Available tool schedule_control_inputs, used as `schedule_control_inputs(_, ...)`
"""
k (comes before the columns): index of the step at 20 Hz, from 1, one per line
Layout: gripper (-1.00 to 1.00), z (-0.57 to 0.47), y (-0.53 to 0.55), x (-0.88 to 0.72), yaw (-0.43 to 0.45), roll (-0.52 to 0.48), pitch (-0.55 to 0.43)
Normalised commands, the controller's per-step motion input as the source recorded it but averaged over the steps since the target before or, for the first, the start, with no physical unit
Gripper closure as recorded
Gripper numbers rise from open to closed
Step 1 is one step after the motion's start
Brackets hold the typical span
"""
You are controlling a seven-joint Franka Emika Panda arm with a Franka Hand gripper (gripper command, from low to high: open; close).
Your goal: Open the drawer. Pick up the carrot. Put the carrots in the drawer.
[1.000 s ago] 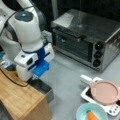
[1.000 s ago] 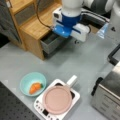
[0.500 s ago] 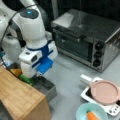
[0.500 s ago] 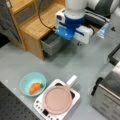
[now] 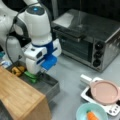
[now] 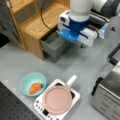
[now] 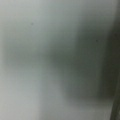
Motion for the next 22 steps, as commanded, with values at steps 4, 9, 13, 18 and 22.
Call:
schedule_control_inputs(4,-1.0,0.02,0.3,0.03,-0.191,0.105,0.017)
schedule_control_inputs(9,-1.0,0.01,0.17,0.04,-0.171,0.109,0.015)
schedule_control_inputs(13,-1.0,0.02,0.0,0.05,-0.132,0.107,0.011)
schedule_control_inputs(18,-1.0,0.23,-0.17,0.05,-0.083,0.105,0.052)
schedule_control_inputs(22,-1.0,0.36,-0.19,0.05,-0.025,0.109,0.109)
